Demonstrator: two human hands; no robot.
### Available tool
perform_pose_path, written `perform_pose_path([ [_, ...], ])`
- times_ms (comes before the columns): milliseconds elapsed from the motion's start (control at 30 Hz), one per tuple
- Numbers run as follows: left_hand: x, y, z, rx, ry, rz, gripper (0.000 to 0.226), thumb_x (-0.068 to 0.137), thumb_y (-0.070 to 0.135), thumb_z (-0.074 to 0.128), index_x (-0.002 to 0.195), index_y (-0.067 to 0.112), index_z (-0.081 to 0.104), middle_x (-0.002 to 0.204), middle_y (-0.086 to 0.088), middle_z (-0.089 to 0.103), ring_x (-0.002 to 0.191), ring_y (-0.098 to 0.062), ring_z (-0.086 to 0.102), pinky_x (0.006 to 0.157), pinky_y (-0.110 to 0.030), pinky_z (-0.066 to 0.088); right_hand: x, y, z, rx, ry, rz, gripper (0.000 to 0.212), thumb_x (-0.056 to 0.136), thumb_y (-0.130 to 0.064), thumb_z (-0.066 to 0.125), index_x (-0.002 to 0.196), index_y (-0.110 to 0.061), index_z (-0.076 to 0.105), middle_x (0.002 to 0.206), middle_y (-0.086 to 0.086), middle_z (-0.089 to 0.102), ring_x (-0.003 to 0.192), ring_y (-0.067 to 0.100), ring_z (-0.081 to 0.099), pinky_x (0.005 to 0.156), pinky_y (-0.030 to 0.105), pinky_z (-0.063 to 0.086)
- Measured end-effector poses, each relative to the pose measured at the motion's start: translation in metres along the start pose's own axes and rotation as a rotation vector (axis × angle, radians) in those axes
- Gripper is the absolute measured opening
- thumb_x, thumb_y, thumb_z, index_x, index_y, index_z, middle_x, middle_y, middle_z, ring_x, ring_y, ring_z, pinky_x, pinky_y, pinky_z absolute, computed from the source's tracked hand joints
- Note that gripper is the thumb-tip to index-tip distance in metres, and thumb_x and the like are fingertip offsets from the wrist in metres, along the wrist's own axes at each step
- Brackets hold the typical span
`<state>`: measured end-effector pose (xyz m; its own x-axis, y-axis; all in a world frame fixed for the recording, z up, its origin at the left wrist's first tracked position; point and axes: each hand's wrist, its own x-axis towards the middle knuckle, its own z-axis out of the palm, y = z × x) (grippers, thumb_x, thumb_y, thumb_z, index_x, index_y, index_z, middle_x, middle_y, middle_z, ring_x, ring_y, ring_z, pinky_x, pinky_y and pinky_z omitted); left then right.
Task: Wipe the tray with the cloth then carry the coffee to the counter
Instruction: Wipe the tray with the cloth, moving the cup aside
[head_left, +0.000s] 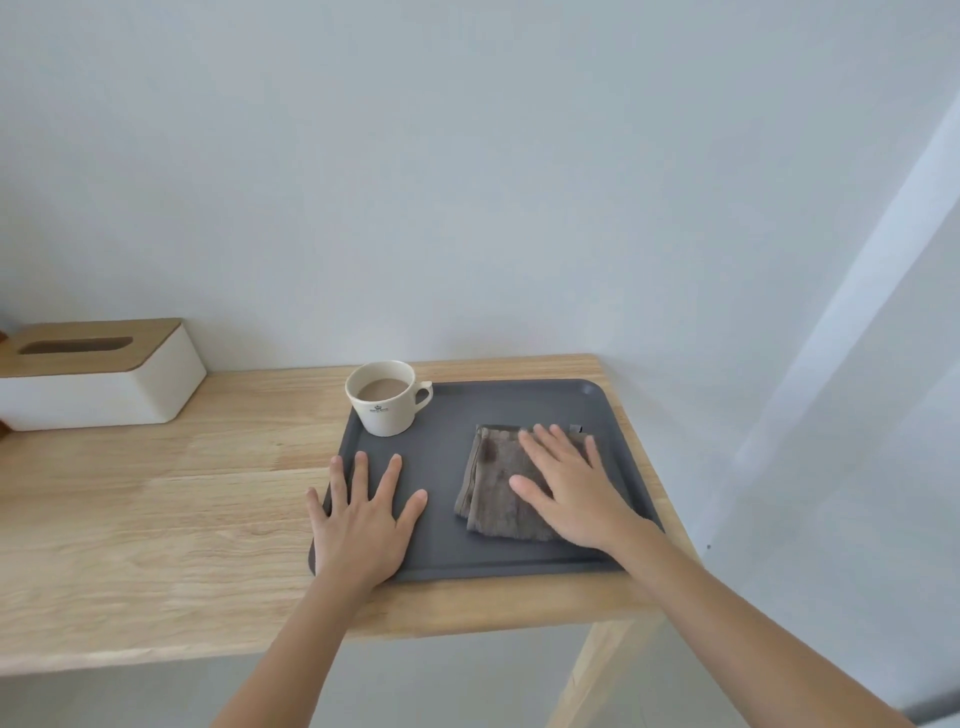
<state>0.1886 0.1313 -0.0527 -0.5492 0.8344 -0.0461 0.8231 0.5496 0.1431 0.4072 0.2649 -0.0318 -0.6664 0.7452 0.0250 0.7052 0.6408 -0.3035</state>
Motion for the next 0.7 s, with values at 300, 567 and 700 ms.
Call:
perform_pose_path([
  [300, -0.006, 0.028, -0.007, -0.200, 0.046, 0.069, 0.058, 0.098, 0.052, 0.016, 0.151, 0.030, 0.011, 0.163, 0.000, -0.002, 0.149, -0.021, -0.011, 0.113, -0.061, -0.010, 0.000, 0.033, -0.006, 0.056, 0.243, 0.328, 0.022, 0.094, -0.027, 0.051, 0.105, -0.011, 0.061, 0.142, 0.012, 0.044, 0.143, 0.033, 0.019, 0.113, 0.060, 0.011],
  [567, -0.009, 0.069, -0.024, -0.744, -0.006, 0.035, 0.057, 0.100, 0.045, 0.021, 0.152, 0.021, 0.014, 0.161, 0.004, 0.013, 0.149, -0.015, -0.002, 0.115, -0.054, -0.012, -0.009, -0.041, -0.051, 0.620, 0.202, -0.012, 0.015, 0.099, -0.023, 0.039, 0.104, -0.012, 0.047, 0.081, 0.013, 0.062, 0.075, 0.027, 0.058, 0.063, 0.033, 0.040],
  [700, -0.017, 0.066, -0.041, -1.276, 0.013, 0.006, 0.051, 0.098, 0.052, 0.024, 0.145, 0.034, 0.033, 0.149, 0.010, 0.040, 0.139, -0.011, 0.033, 0.118, -0.038, 0.019, 0.004, -0.081, -0.069, 0.759, 0.182, -0.141, 0.017, 0.098, -0.024, 0.040, 0.105, -0.011, 0.047, 0.088, 0.009, 0.061, 0.078, 0.023, 0.056, 0.073, 0.039, 0.045],
])
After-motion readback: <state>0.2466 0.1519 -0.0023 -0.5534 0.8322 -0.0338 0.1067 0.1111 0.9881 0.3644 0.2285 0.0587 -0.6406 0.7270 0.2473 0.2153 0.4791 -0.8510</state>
